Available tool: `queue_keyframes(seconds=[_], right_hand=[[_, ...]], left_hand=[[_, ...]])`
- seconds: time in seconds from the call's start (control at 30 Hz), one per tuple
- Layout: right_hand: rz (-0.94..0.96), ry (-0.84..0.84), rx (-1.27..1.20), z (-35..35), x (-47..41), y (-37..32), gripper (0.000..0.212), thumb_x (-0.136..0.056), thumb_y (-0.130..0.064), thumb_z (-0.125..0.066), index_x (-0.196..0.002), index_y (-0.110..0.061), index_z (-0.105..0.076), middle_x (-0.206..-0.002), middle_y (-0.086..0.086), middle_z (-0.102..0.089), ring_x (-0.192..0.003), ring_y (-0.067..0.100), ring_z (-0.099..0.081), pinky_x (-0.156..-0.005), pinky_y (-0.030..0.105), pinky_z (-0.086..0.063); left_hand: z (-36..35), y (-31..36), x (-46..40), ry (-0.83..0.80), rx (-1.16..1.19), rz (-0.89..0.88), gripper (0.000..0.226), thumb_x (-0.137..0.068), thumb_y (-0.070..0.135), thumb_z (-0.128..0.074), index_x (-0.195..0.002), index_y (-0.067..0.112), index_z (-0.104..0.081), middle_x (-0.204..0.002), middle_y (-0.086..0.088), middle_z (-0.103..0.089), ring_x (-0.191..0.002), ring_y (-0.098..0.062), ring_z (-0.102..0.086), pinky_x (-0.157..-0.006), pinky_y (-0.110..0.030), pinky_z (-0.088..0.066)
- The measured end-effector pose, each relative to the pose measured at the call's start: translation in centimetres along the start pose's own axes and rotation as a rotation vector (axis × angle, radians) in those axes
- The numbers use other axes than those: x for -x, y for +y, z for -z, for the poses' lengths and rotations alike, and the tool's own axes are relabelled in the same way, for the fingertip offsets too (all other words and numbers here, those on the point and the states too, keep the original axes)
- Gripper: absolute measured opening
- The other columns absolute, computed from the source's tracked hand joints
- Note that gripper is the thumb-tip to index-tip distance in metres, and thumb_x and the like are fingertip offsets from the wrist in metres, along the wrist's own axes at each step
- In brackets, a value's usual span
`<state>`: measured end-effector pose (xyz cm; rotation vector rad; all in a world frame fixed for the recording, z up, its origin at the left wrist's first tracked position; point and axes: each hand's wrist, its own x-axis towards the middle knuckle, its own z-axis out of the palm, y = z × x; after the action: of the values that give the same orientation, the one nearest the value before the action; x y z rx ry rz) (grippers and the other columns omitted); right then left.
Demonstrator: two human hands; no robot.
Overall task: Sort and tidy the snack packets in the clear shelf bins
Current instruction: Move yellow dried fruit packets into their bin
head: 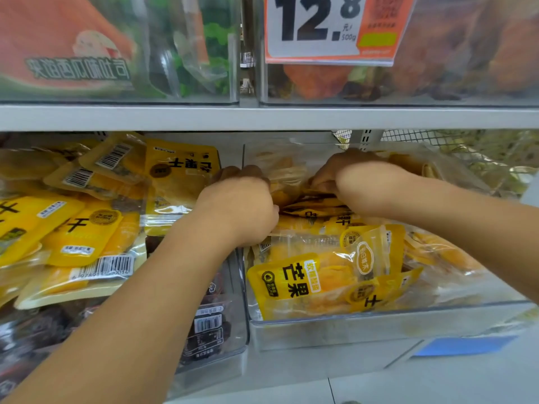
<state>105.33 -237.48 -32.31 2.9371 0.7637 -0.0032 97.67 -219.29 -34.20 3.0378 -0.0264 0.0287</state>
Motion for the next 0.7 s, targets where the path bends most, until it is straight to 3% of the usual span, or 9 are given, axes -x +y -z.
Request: queue_keyframes(seconds=[0.13, 0.27, 0.33, 0.4, 0.5, 0.57, 0.63, 0.7], right_hand=[[0.156, 0.216, 0.133, 2.2, 4.1, 0.1, 0.021, -0.088, -0.015, -0.055, -0.105, -0.022, -0.066, -0.09, 0.006, -0.07, -0.08, 0.032, -0.065, -0.068, 0.044, -0.057], [0.253, 0.209, 0.277, 3.4, 6.3, -0.3, 0.025, -0.093, -0.022, -0.045, -0.108, -0.035, -0.06, -0.094, -0.004, -0.07, -0.082, 0.03, -0.063, -0.068, 0.041, -0.054], [0.281, 0.256, 0.257, 3.4, 6.3, -0.7, 0.026, -0.094, -0.019, -0.048, -0.11, -0.035, -0.061, -0.095, -0.004, -0.071, -0.084, 0.03, -0.064, -0.069, 0.039, -0.053], [0.274, 0.286, 0.194, 2.7, 5.3, -1.3, 0.031, -0.093, -0.012, -0.049, -0.113, -0.033, -0.062, -0.093, 0.0, -0.07, -0.084, 0.032, -0.064, -0.069, 0.037, -0.052], [0.261, 0.211, 0.097, 0.9, 2.4, -2.5, 0.029, -0.094, -0.011, -0.049, -0.11, -0.031, -0.063, -0.091, 0.003, -0.067, -0.077, 0.029, -0.064, -0.067, 0.041, -0.057], [0.286, 0.141, 0.043, 0.0, 0.5, -3.1, 0.016, -0.098, -0.019, -0.051, -0.101, -0.027, -0.065, -0.091, 0.0, -0.068, -0.079, 0.024, -0.063, -0.071, 0.038, -0.056], [0.335, 0.048, -0.124, -0.3, -0.6, -4.0, 0.02, -0.101, -0.027, -0.052, -0.083, -0.026, -0.061, -0.08, -0.007, -0.062, -0.077, 0.02, -0.058, -0.071, 0.032, -0.046], [0.333, -0.077, -0.216, -0.5, -1.8, -4.7, 0.022, -0.103, -0.031, -0.051, -0.085, -0.027, -0.061, -0.077, -0.011, -0.055, -0.077, 0.017, -0.052, -0.069, 0.028, -0.035]], left_hand=[[0.0, -0.1, -0.2, -0.012, 0.008, 0.011, 0.044, -0.099, 0.033, -0.051, -0.141, 0.021, -0.047, -0.153, -0.005, -0.019, -0.136, -0.031, -0.034, -0.108, -0.041, -0.035], [-0.1, 0.3, -0.3, -0.016, -0.005, 0.049, 0.045, -0.099, 0.031, -0.052, -0.142, 0.026, -0.046, -0.143, -0.011, -0.02, -0.129, -0.034, -0.04, -0.097, -0.038, -0.039], [-0.1, 0.3, -0.3, -0.013, -0.007, 0.046, 0.049, -0.098, 0.032, -0.052, -0.146, 0.032, -0.043, -0.14, -0.01, -0.02, -0.131, -0.034, -0.037, -0.102, -0.041, -0.039], [-0.1, 0.3, -0.2, 0.014, 0.006, 0.05, 0.044, -0.097, 0.033, -0.054, -0.141, 0.027, -0.05, -0.135, -0.009, -0.024, -0.126, -0.034, -0.04, -0.101, -0.042, -0.04], [-0.5, 0.0, -0.1, 0.073, 0.064, 0.061, 0.038, -0.093, 0.03, -0.058, -0.128, 0.016, -0.056, -0.134, -0.005, -0.034, -0.12, -0.03, -0.045, -0.09, -0.037, -0.04], [-0.6, -0.1, 0.1, 0.117, 0.12, 0.073, 0.04, -0.09, 0.025, -0.061, -0.128, 0.014, -0.054, -0.134, -0.004, -0.042, -0.119, -0.028, -0.047, -0.083, -0.032, -0.04], [-0.4, 0.1, 0.4, 0.145, 0.161, 0.067, 0.044, -0.087, 0.018, -0.061, -0.131, 0.015, -0.055, -0.135, -0.006, -0.048, -0.119, -0.028, -0.05, -0.086, -0.033, -0.044], [0.0, 0.3, 0.8, 0.176, 0.207, 0.061, 0.051, -0.084, 0.011, -0.06, -0.134, 0.016, -0.055, -0.135, -0.007, -0.055, -0.12, -0.028, -0.053, -0.091, -0.035, -0.047]])
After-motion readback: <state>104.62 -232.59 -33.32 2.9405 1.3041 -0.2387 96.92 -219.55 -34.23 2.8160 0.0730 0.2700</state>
